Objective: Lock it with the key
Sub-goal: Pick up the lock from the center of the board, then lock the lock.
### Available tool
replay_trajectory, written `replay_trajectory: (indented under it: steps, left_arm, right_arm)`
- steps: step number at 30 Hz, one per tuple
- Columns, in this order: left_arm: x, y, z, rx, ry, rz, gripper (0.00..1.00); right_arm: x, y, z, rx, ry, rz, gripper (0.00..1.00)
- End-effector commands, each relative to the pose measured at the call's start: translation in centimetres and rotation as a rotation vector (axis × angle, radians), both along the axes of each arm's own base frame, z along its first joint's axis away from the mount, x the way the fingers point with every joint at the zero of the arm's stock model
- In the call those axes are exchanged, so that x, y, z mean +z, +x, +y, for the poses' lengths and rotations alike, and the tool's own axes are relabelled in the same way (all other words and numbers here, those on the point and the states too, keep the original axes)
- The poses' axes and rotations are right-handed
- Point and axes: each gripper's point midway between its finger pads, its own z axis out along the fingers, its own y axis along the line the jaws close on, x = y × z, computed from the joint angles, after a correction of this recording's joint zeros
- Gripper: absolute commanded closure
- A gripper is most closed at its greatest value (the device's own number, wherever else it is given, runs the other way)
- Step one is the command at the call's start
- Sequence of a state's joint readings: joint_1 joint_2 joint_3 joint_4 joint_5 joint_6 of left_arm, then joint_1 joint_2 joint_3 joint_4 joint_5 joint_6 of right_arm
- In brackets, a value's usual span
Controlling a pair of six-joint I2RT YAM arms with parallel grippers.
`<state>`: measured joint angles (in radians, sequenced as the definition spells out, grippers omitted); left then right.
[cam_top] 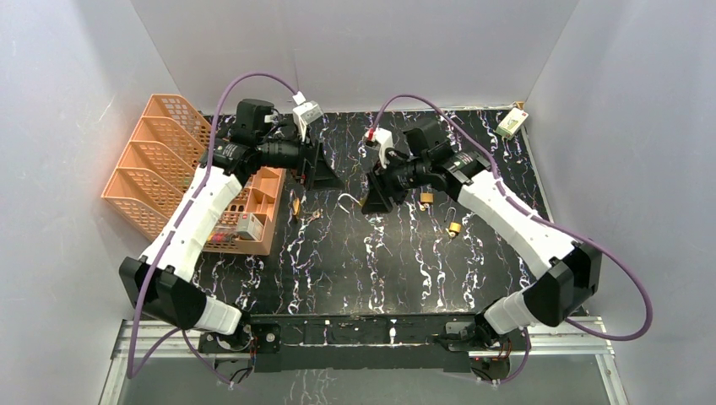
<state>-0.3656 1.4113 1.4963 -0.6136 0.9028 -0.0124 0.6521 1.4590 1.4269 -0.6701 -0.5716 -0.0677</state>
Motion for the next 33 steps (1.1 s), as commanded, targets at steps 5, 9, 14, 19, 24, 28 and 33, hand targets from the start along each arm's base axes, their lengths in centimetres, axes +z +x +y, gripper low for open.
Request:
replay_trajectory:
  steps: [5,9,14,19,24,28,33]
  left_arm:
    - [3.0,-2.7,-1.4,-0.146,-0.161,0.176,0.31]
    - [2.7,-2.9,-1.3,-0.147,-0.16,0.183,0.33]
    - [2.2,-3.0,-1.4,-0.151,-0.161,0.191,0.41]
    - [1.3,-2.4,-1.5,-0.133,-0.146,0.2,0.42]
    - [2.0,-2.0,-1.6,-0.127,-0.167,0.173,0.49]
    - [2.1,-1.6,-2.0,-0.135,-0.189,0.169,0.55]
    - [1.4,-1.8,-2.5,-0.166,-0.197,0.209,0.65]
  right_arm:
    - [6.9,1.6,-0.3,-0.04,0.1,-0.248,1.0]
    - [7.8,2.0,0.0,-0.039,0.115,-0.273,1.0]
    - [8.6,2.4,0.6,-0.028,0.132,-0.282,1.0]
    - [9.1,2.3,1.0,-0.017,0.149,-0.28,1.0]
    - [8.9,2.3,1.2,-0.017,0.144,-0.274,1.0]
    - [8.7,2.3,1.5,-0.012,0.142,-0.267,1.0]
    - [9.1,2.7,1.7,-0.011,0.133,-0.288,1.0]
